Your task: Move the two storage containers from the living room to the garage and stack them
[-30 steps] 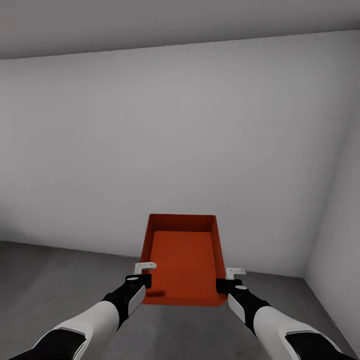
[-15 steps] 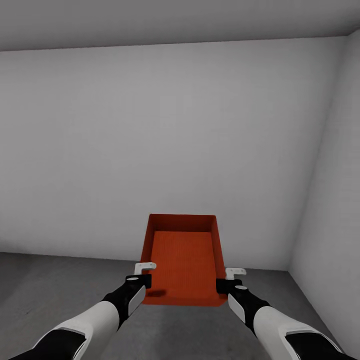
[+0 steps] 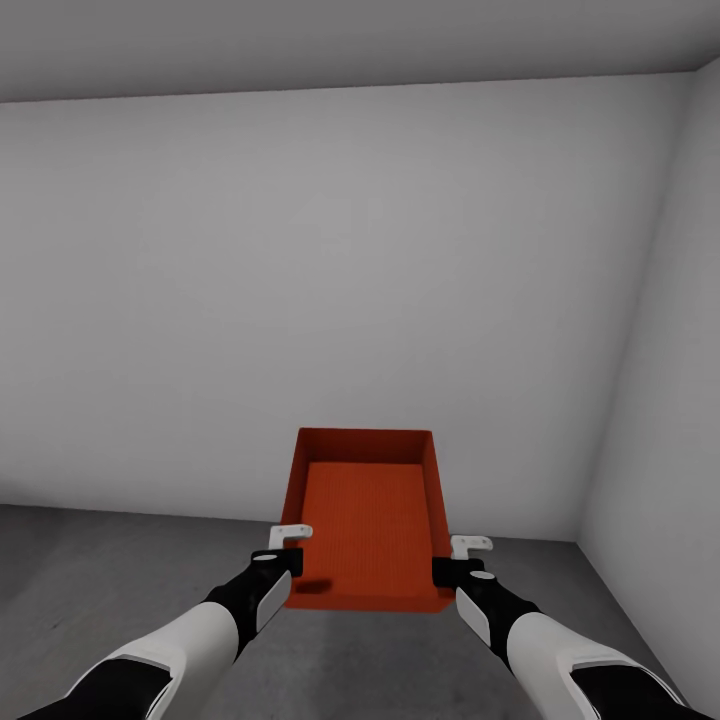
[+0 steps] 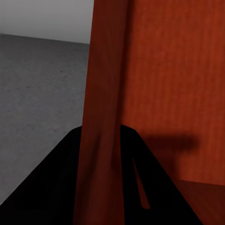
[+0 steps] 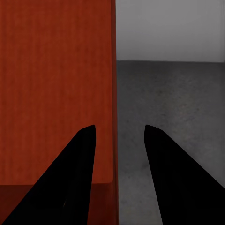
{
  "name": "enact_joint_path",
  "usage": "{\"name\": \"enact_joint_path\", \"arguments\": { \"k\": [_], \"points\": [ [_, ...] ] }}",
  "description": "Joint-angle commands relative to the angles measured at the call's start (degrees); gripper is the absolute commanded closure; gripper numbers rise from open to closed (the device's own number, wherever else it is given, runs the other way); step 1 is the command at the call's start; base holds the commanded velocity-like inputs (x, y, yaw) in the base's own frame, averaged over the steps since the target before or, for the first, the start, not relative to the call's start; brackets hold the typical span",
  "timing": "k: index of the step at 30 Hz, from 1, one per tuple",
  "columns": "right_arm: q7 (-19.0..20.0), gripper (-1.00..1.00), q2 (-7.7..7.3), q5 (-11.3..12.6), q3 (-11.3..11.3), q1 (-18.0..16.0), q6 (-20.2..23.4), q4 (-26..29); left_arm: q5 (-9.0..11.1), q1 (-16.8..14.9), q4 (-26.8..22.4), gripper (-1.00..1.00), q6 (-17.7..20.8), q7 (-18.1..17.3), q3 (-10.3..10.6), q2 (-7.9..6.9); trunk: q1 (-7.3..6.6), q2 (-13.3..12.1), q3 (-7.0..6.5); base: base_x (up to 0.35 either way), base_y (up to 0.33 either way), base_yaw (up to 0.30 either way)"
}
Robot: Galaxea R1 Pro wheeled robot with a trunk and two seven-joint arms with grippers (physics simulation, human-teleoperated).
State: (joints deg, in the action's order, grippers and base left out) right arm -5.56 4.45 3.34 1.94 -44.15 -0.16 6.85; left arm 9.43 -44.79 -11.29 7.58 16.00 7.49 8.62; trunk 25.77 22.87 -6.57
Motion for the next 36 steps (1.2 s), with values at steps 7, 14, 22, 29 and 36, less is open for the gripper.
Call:
{"name": "enact_joint_path", "arguments": {
  "k": [7,14,22,29,36],
  "points": [
    [-0.4,1.00,-0.32,0.4,-0.3,0.0,-0.3,-0.2,-1.1,0.0,-0.6,1.00,0.4,0.4,-1.7,-0.38,0.02,0.1,0.03,0.000,0.000,0.000],
    [-0.4,1.00,-0.32,0.4,-0.3,0.0,-0.1,-0.2,-1.1,0.0,-0.6,1.00,0.4,0.4,-1.7,-0.39,0.02,0.1,0.03,0.000,0.000,0.000],
    [-0.1,1.00,-0.39,-0.2,-0.3,0.0,0.4,-0.2,-1.1,0.0,-0.6,1.00,0.4,0.4,-1.7,-0.44,0.02,0.1,0.53,0.000,0.000,0.000],
    [-0.1,1.00,-0.40,-0.1,-0.3,0.0,0.3,-0.2,-1.1,0.0,-0.6,1.00,0.4,0.4,-1.7,-0.45,0.02,0.1,1.17,0.000,0.000,0.000],
    [-0.1,1.00,-0.39,0.3,-0.3,0.0,0.3,-0.1,-1.1,0.0,-0.6,1.00,0.4,0.4,-1.7,-0.39,0.02,0.1,1.76,0.000,0.000,0.000]
  ]
}}
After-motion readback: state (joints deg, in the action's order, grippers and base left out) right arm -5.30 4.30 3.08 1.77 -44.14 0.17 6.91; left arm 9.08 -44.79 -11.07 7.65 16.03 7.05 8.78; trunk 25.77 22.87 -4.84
